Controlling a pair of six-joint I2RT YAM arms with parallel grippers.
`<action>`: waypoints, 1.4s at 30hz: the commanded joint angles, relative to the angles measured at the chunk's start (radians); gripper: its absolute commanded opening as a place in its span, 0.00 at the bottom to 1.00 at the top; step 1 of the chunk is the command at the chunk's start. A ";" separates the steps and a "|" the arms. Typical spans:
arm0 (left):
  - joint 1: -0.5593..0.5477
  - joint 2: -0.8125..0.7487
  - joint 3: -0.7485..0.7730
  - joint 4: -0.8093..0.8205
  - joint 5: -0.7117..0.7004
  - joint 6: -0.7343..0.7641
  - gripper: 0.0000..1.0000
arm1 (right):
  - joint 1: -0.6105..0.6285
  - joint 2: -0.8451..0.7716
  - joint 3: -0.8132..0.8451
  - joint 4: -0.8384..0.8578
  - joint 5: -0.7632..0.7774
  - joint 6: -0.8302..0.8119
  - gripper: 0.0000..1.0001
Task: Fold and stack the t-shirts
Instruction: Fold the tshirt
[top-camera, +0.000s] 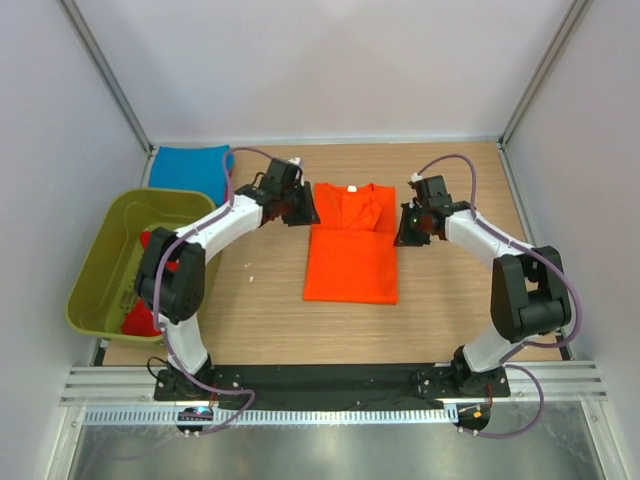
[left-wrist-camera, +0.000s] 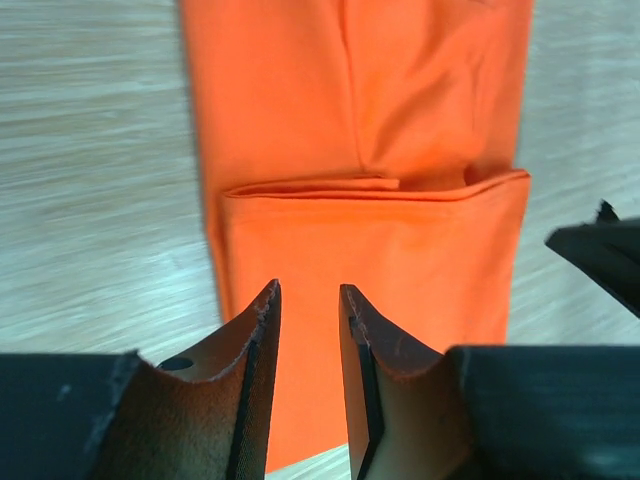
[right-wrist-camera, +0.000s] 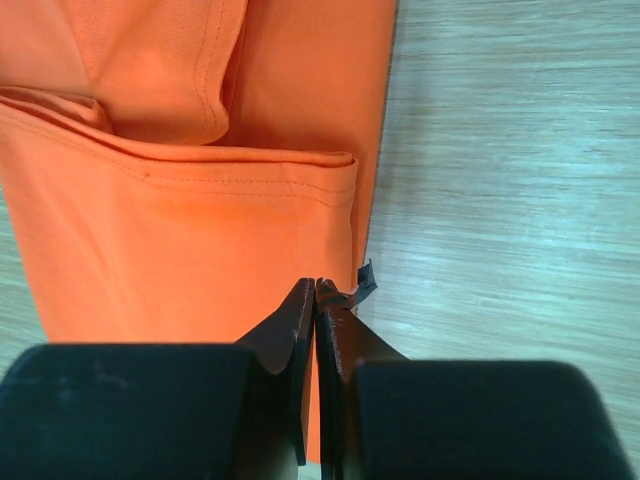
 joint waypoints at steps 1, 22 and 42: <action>-0.023 0.023 -0.040 0.062 0.114 0.000 0.31 | -0.002 0.043 0.053 0.015 -0.033 -0.018 0.09; -0.015 0.170 0.031 -0.034 -0.075 0.014 0.30 | -0.001 0.119 0.062 0.078 -0.004 -0.026 0.22; -0.045 -0.098 -0.316 -0.004 0.094 -0.054 0.33 | 0.017 -0.204 -0.326 0.044 -0.278 0.177 0.22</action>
